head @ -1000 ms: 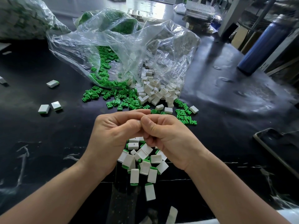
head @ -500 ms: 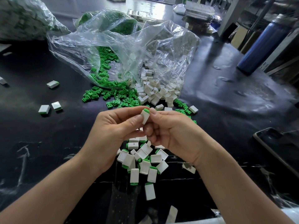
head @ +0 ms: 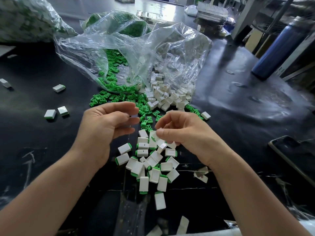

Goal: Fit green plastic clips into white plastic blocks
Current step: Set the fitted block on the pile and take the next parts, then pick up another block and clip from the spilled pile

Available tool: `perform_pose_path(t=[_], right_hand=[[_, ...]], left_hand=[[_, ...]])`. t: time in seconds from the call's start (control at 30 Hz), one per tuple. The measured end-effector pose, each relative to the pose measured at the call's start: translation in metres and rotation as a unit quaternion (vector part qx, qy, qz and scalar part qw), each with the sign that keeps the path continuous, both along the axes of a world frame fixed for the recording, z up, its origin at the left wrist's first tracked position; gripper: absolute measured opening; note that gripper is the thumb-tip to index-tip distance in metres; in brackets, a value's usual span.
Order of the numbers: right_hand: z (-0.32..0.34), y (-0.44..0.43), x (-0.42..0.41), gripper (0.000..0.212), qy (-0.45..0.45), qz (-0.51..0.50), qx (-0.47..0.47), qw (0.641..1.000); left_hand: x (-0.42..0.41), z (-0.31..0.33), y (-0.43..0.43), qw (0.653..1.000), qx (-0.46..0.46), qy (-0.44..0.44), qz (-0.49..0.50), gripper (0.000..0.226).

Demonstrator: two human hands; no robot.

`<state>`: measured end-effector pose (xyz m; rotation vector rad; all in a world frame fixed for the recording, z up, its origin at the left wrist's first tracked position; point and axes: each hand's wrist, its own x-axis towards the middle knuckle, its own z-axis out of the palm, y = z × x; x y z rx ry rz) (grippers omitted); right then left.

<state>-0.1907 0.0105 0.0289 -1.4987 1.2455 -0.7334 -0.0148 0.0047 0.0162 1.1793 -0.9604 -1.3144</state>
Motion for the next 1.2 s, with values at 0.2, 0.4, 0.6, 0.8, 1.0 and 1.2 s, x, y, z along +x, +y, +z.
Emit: perform_pose_path(t=[0.2,0.4,0.6,0.8,1.0,1.2], right_hand=[[-0.006,0.005,0.006,0.009,0.114,0.041,-0.003,0.993],[-0.008,0.005,0.005,0.018,0.150,0.038,-0.014,0.988],[-0.015,-0.010,-0.007,0.012,0.206,-0.096,-0.117,0.967],[-0.029,-0.036,-0.027,0.030,0.333,-0.196,-0.165,0.908],[-0.042,-0.043,-0.026,0.031,0.375,-0.174,-0.146,0.899],[-0.044,-0.045,-0.027,0.024,0.359,-0.177,-0.168,0.901]], left_hand=[[-0.002,-0.003,-0.001,1.000,0.002,-0.017,-0.007,0.031],[-0.002,-0.007,0.000,0.999,0.003,-0.038,-0.014,0.031],[-0.009,-0.007,-0.001,0.998,0.010,-0.052,-0.023,0.029],[-0.008,-0.006,0.001,0.998,0.008,-0.050,-0.030,0.027],[-0.008,-0.005,0.002,0.998,0.012,-0.050,-0.033,0.026],[-0.009,-0.005,0.003,0.998,0.017,-0.051,-0.037,0.025]])
